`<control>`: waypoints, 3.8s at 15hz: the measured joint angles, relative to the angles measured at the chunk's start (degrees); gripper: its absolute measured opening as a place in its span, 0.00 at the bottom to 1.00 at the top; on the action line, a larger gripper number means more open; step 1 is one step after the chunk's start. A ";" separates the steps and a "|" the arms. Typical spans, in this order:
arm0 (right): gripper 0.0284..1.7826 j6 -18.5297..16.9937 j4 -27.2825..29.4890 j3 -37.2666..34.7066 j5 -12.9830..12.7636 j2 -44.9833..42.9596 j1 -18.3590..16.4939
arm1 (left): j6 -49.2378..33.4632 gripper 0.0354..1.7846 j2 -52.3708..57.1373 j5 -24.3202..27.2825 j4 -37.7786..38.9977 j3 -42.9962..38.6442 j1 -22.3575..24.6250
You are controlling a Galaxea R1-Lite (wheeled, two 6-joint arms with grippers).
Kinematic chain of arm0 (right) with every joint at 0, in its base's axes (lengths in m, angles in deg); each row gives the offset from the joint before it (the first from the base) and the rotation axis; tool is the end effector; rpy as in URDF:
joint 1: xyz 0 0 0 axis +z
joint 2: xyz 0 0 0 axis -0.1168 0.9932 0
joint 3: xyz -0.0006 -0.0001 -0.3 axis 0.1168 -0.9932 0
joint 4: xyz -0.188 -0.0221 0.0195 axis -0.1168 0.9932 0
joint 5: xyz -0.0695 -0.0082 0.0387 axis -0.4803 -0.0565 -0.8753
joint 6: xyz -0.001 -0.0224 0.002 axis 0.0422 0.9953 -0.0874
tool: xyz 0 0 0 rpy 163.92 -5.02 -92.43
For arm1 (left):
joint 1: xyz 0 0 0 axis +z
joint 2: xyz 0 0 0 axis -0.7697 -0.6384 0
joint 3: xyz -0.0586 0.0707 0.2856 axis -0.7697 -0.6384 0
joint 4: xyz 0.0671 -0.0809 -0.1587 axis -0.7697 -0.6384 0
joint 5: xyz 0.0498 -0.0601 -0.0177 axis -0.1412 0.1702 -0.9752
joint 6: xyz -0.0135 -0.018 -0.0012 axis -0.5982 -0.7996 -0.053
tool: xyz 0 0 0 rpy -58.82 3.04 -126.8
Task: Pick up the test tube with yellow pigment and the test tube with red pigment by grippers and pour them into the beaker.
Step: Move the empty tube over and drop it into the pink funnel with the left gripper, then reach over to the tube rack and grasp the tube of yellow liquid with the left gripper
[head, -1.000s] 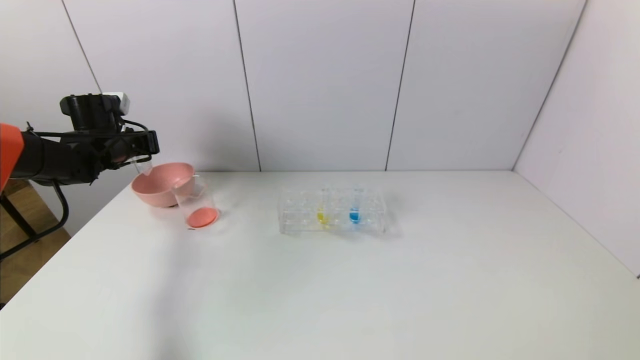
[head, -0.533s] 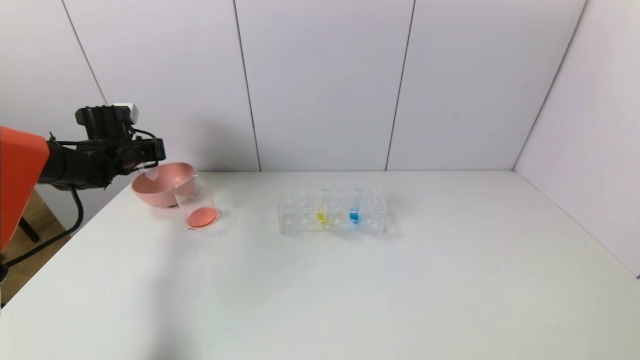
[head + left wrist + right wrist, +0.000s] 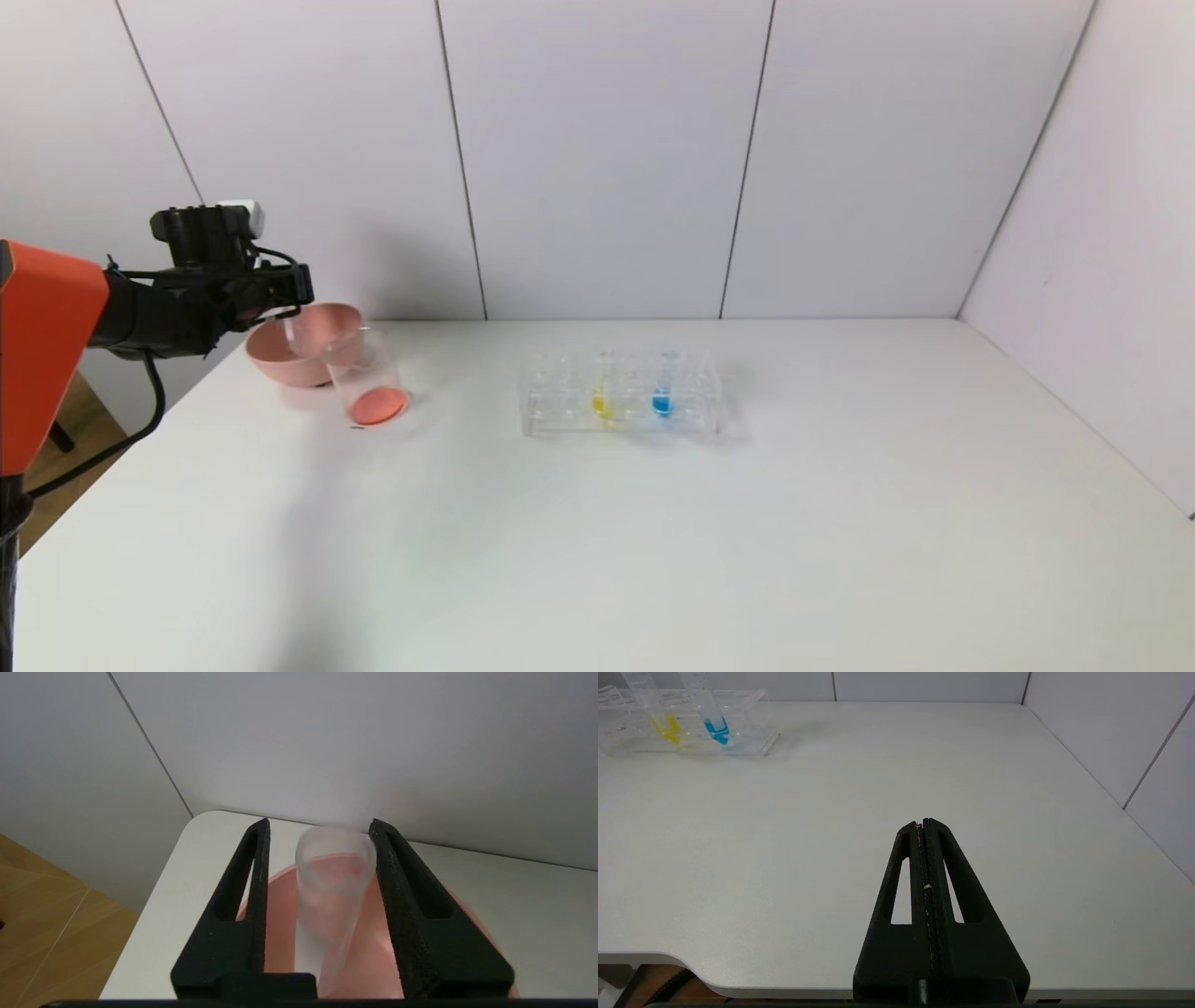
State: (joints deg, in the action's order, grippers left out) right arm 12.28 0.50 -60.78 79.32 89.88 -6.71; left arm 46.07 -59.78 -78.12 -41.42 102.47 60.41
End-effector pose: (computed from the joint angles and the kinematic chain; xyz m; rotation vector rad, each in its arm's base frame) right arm -0.0230 -0.0001 0.0756 0.0028 0.0015 -0.0047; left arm 0.4783 0.0858 0.1572 -0.0200 0.2002 0.2104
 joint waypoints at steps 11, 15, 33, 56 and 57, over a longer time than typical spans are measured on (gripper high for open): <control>0.05 -0.02 0.02 0.00 0.00 0.00 0.00 | -0.44 1.00 4.74 0.13 2.89 -3.66 -0.22; 0.05 -0.02 0.02 0.02 0.02 0.00 0.00 | -2.43 0.99 10.15 0.16 2.58 -7.74 -1.57; 0.05 -0.02 0.00 0.02 0.00 0.00 0.00 | -2.10 0.99 44.93 -2.45 2.94 -42.23 -21.21; 0.05 0.00 0.00 0.02 0.02 0.00 0.00 | -1.15 0.99 22.80 -7.89 44.22 -52.11 -44.14; 0.05 -0.02 0.02 0.02 0.00 0.00 0.00 | -1.05 0.99 20.93 -7.97 44.95 -51.46 -44.78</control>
State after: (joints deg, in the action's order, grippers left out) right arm 12.26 0.52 -60.76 79.32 89.88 -6.71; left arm 45.02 -38.85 -86.09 3.53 51.01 15.63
